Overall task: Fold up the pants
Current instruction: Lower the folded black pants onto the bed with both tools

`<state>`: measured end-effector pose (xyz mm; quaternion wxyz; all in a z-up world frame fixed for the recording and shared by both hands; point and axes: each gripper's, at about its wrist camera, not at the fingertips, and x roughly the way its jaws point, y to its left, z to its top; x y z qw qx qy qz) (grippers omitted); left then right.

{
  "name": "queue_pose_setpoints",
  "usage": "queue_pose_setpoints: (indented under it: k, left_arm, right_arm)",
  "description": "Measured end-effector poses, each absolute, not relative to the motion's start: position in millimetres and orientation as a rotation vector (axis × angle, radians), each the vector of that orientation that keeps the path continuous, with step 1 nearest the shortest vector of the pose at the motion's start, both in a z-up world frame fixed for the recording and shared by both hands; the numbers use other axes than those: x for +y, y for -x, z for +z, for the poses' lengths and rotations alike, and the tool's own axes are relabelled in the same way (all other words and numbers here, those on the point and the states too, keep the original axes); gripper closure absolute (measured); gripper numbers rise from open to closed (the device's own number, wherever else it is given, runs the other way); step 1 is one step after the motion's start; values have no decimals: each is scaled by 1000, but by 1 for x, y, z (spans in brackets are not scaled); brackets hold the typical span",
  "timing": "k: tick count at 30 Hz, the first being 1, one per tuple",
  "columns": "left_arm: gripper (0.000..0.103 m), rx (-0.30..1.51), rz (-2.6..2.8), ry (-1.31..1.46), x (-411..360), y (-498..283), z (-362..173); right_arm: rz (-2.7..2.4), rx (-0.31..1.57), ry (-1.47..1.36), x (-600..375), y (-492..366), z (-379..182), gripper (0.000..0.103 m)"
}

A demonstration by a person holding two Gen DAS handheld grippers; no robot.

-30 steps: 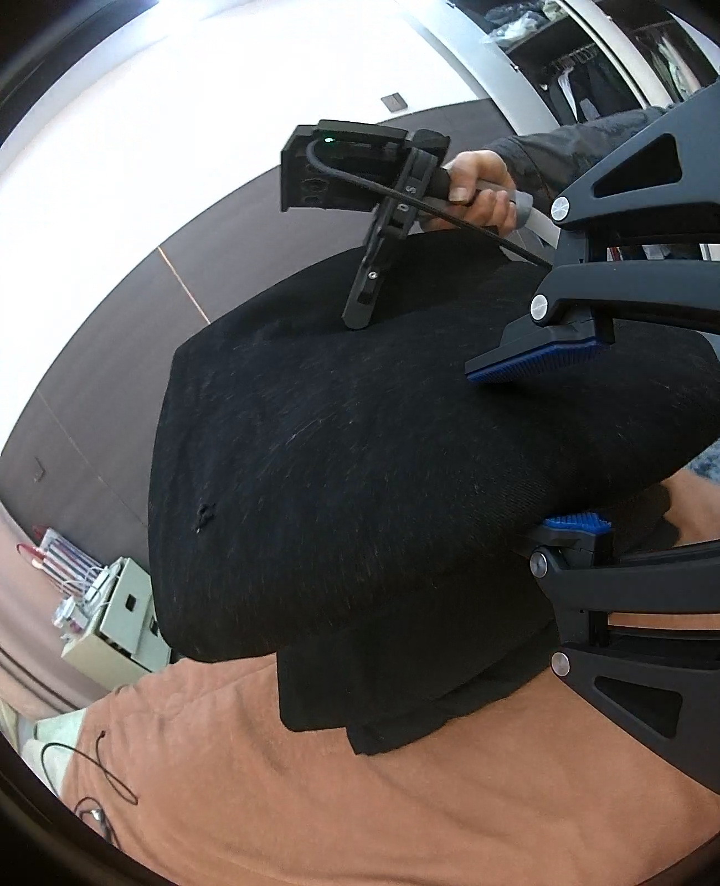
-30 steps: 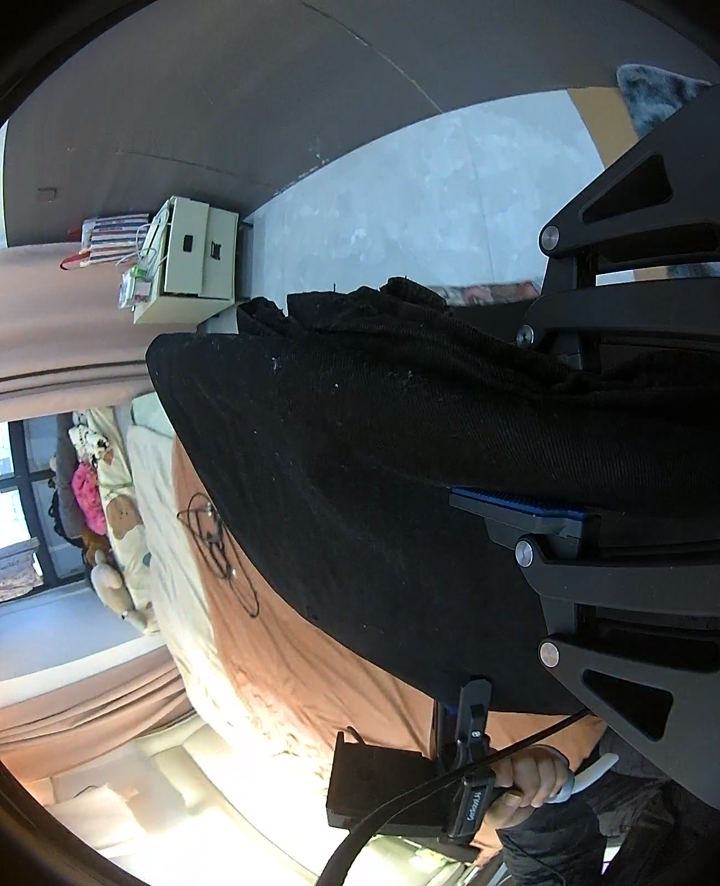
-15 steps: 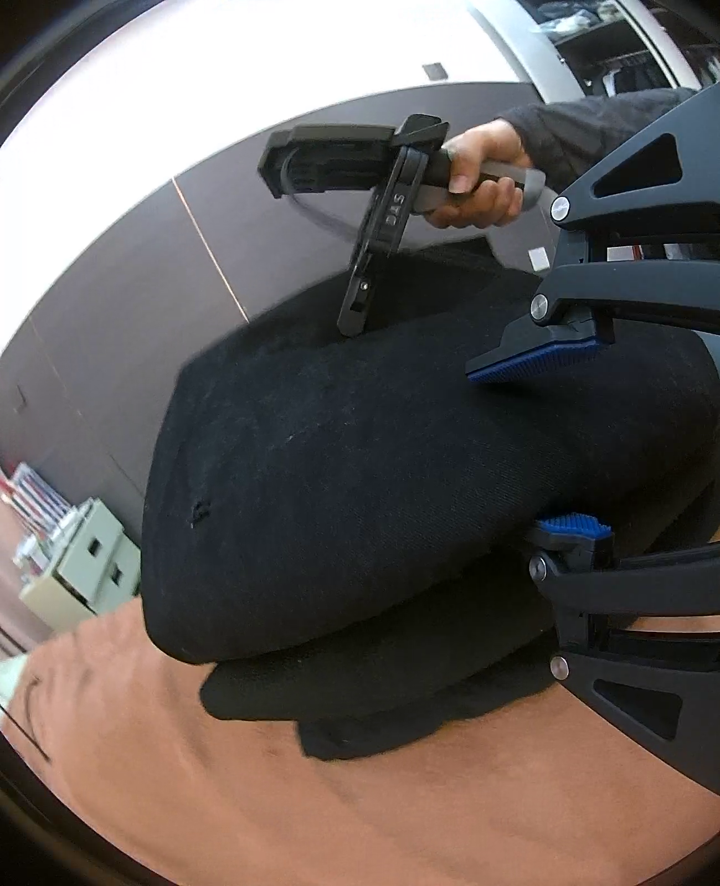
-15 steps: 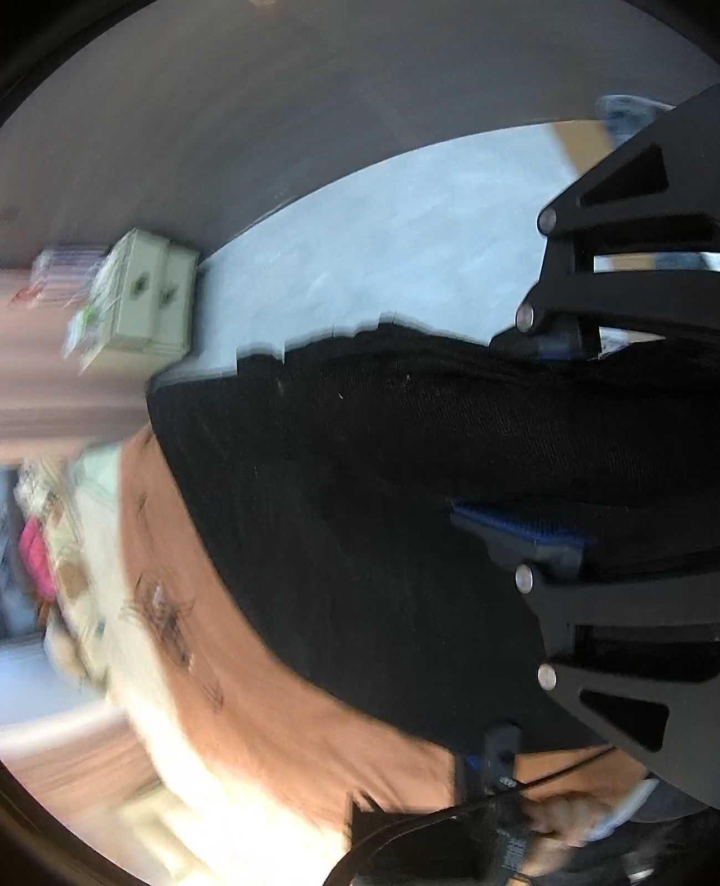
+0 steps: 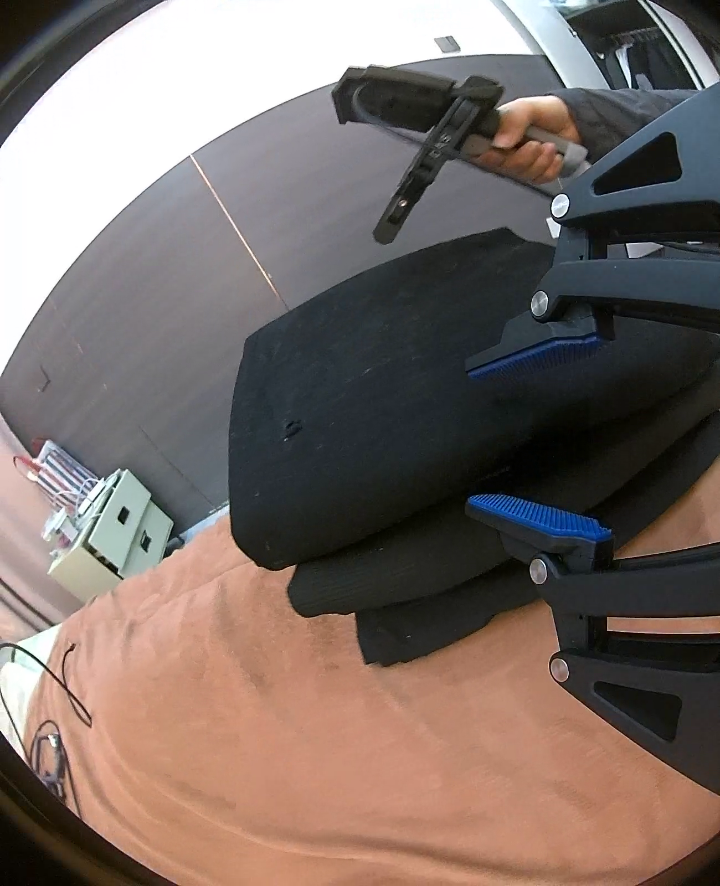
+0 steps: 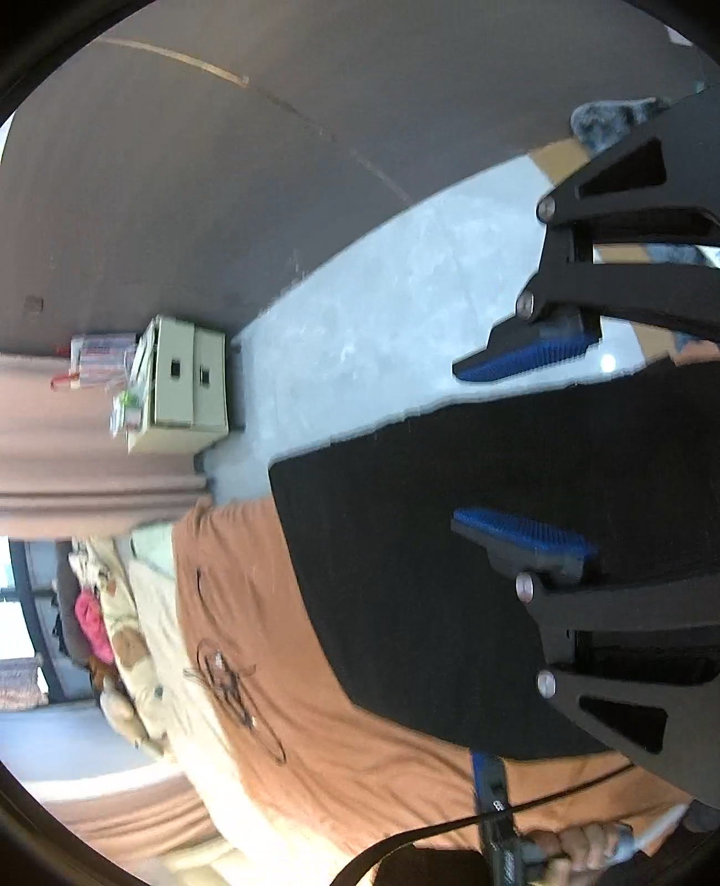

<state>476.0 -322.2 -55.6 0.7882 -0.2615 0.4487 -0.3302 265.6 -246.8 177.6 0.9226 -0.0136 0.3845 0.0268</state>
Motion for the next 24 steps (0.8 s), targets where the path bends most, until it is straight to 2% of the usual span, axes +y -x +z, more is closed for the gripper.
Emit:
queue_pose_setpoints:
  k: [2,6,8,24]
  left_arm:
    - [58,970,-699,552,-323,-475,-54]
    - [58,989,-689,551,-327,-478,-57]
    - [58,981,-690,551,-325,-477,-56]
    - [56,1011,-585,510,-307,-466,-44]
  right_arm:
    - [98,791,23,-236,-259,178,75]
    - [79,840,29,-226,-263,163,79]
    - [45,861,-3,-236,-273,157,85]
    - [-17,932,-55,-235,-364,134,85]
